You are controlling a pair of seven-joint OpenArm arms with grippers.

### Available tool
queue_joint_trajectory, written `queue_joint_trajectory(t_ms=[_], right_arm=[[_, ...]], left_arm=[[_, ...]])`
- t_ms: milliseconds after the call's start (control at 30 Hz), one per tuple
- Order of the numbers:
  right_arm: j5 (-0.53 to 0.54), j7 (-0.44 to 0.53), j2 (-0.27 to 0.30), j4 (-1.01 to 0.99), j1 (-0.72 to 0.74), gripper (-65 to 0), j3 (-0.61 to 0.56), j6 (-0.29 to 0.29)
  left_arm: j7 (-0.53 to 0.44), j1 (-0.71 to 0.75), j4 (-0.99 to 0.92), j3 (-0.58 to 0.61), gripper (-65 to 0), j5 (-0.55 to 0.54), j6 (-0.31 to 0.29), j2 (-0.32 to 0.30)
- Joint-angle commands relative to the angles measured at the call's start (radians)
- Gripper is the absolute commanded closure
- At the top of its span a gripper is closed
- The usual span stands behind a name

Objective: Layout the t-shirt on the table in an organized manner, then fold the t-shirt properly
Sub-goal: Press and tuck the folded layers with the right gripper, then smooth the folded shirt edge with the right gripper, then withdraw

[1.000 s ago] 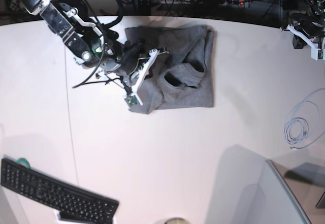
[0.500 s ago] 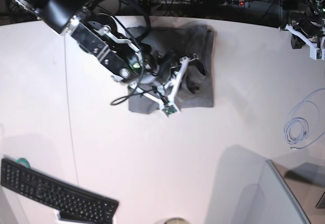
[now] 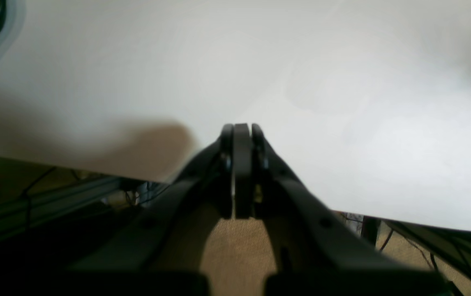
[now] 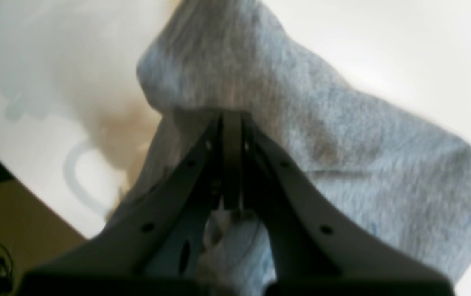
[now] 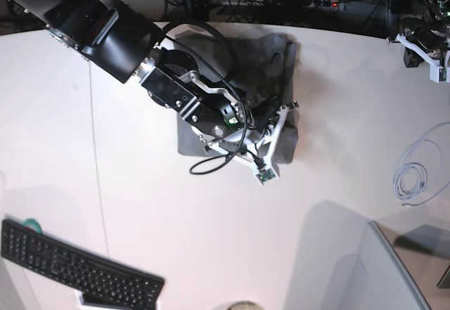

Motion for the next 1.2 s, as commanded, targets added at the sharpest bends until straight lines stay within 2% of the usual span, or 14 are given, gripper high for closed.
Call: queue_joint_trajectory(t_ms=[0, 100, 200, 267, 367, 500, 533, 600, 667, 700, 833, 933, 1033, 1167], right_arm=[[0.000, 0.036, -0.027, -0.006, 0.030, 0.0, 0.003, 0.032], [-0.001, 0.100, -0.049, -0.052, 0.031, 0.0, 0.003, 0.095], [-0.001, 0.171, -0.044, -0.042, 0.031, 0.0, 0.003, 0.100], [-0.001, 0.176, -0.027, 0.018, 0.031, 0.0, 0.003, 0.100], [-0.001, 0.110, 0.049, 0.199, 0.008, 0.0, 0.003, 0.095], [-0.001, -0.076, 0.154, 0.430, -0.062, 0.0, 0.008, 0.094], [-0.001, -0.108, 0.175, 0.480, -0.090, 0.0, 0.009, 0.088], [-0.001, -0.140, 0.210, 0.554, -0.139, 0.0, 0.009, 0.028], [-0.001, -0.147, 0.249, 0.609, -0.187, 0.0, 0.003, -0.043], [-0.001, -0.147, 0.261, 0.626, -0.210, -0.2, 0.003, -0.060], [-0.001, -0.147, 0.270, 0.637, -0.294, -0.3, 0.003, -0.066], [-0.001, -0.147, 0.270, 0.574, -0.309, -0.2, 0.003, -0.066], [-0.001, -0.147, 0.270, 0.532, -0.312, 0.0, 0.002, -0.066], [-0.001, -0.139, 0.264, 0.472, -0.288, 0.0, -0.094, -0.066]], left_arm=[[-0.019, 0.002, 0.014, -0.005, 0.0, -0.012, -0.001, -0.021], [-0.019, 0.000, 0.014, -0.005, 0.0, -0.012, -0.001, -0.021], [-0.019, -0.015, 0.011, -0.005, 0.0, -0.005, -0.001, -0.020], [-0.019, -0.020, -0.010, -0.005, 0.0, -0.005, -0.001, -0.020], [-0.019, -0.020, -0.041, -0.005, 0.0, -0.012, -0.001, -0.023], [-0.019, -0.020, -0.041, -0.005, 0.0, -0.012, -0.001, -0.018], [-0.019, -0.020, -0.036, -0.003, 0.0, -0.012, -0.001, -0.018], [-0.019, -0.021, -0.032, 0.001, 0.0, -0.012, -0.001, -0.006], [-0.020, -0.021, -0.012, 0.058, 0.0, -0.012, -0.001, -0.002], [-0.020, -0.015, 0.005, 0.090, 0.0, -0.012, -0.001, 0.000], [-0.020, -0.007, 0.050, 0.198, 0.0, -0.007, -0.001, 0.018], [-0.020, -0.021, 0.050, 0.217, 0.0, -0.012, -0.001, 0.037], [-0.020, -0.030, 0.056, 0.303, 0.0, -0.004, -0.001, 0.048], [-0.020, -0.038, 0.053, 0.409, 0.0, -0.004, -0.001, 0.060]])
